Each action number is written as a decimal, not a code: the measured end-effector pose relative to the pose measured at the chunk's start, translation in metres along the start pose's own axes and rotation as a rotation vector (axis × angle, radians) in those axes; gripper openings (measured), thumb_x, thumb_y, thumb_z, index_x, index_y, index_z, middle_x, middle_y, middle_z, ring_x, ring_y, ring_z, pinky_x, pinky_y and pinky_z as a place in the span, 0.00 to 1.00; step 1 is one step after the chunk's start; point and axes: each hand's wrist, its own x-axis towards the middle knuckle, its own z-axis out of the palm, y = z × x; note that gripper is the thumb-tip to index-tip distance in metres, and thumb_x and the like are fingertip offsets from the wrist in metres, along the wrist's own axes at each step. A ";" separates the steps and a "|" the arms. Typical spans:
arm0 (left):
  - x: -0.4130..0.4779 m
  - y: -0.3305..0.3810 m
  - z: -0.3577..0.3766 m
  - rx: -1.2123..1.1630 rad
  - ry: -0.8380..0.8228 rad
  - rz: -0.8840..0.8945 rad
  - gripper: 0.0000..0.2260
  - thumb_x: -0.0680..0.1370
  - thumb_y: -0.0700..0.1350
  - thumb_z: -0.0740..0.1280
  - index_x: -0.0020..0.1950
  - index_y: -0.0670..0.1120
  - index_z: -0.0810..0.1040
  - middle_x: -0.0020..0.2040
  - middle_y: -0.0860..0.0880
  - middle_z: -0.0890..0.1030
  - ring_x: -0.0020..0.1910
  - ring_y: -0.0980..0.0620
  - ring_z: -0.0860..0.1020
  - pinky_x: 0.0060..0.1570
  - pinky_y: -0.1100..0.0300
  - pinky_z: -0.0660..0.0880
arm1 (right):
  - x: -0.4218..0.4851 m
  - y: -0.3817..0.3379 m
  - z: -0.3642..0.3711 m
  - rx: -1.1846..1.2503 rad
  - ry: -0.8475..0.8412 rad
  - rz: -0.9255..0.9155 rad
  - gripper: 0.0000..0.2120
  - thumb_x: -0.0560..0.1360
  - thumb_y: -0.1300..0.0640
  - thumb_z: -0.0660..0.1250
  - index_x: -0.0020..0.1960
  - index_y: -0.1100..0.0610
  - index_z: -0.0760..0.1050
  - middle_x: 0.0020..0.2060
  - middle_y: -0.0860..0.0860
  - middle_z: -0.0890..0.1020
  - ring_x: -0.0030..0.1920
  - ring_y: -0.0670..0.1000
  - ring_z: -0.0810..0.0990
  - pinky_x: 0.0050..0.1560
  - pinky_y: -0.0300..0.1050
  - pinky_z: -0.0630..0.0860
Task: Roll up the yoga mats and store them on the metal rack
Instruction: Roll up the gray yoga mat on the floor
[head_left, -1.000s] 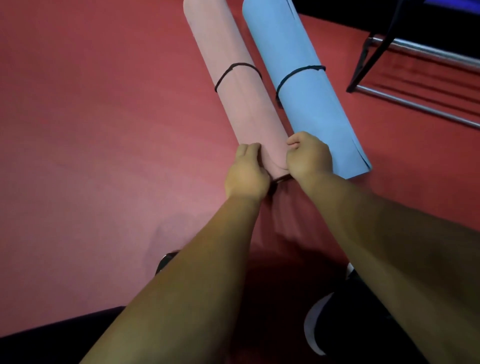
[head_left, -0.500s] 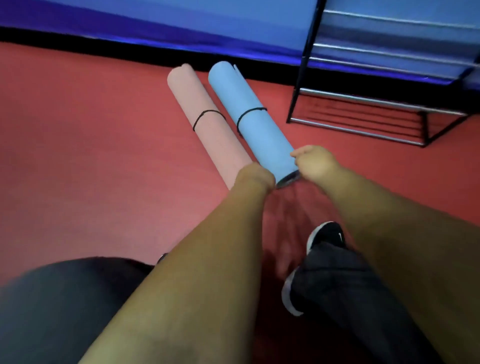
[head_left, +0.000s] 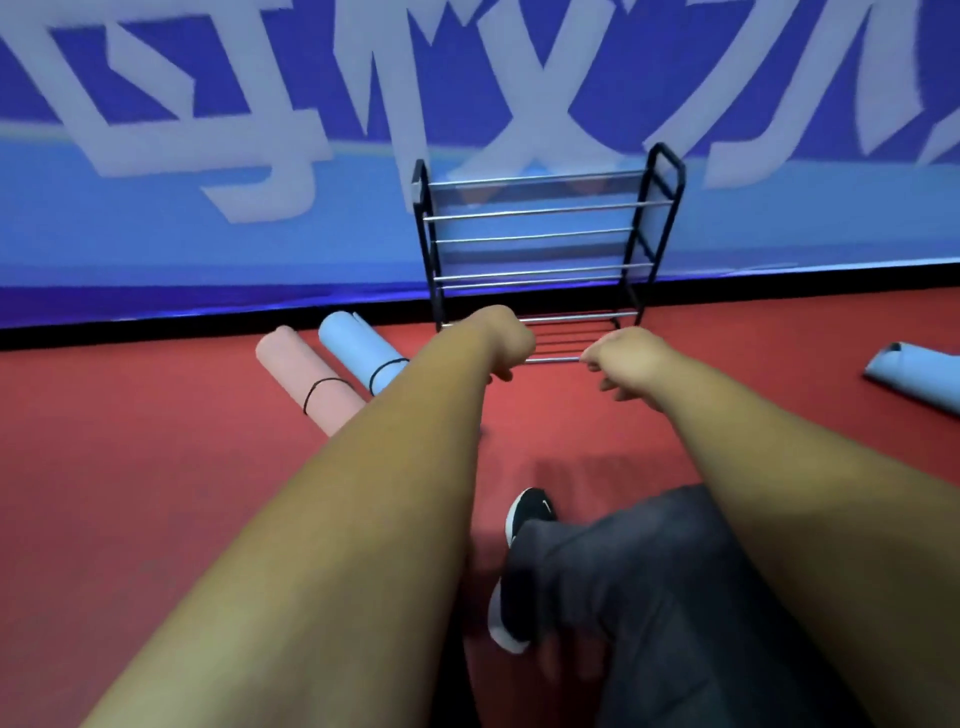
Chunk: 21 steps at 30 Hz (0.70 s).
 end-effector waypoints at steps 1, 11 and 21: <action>-0.002 0.008 0.005 -0.002 -0.020 0.041 0.13 0.82 0.41 0.60 0.61 0.37 0.79 0.50 0.39 0.87 0.49 0.43 0.89 0.57 0.40 0.84 | -0.004 0.006 -0.009 0.014 0.020 0.009 0.14 0.84 0.58 0.66 0.62 0.66 0.82 0.58 0.66 0.85 0.48 0.61 0.84 0.45 0.51 0.76; 0.034 0.040 0.077 0.036 -0.165 0.103 0.12 0.82 0.40 0.62 0.60 0.37 0.81 0.56 0.38 0.86 0.46 0.44 0.89 0.48 0.46 0.84 | 0.017 0.070 -0.049 -0.180 0.170 0.205 0.17 0.81 0.58 0.61 0.33 0.57 0.68 0.39 0.63 0.81 0.49 0.68 0.82 0.48 0.47 0.78; 0.117 0.094 0.221 0.223 -0.397 0.147 0.12 0.84 0.40 0.61 0.61 0.36 0.80 0.61 0.39 0.84 0.50 0.43 0.89 0.51 0.44 0.84 | 0.038 0.229 -0.072 -0.192 0.007 0.409 0.17 0.84 0.63 0.62 0.69 0.67 0.80 0.66 0.64 0.83 0.68 0.61 0.82 0.58 0.49 0.79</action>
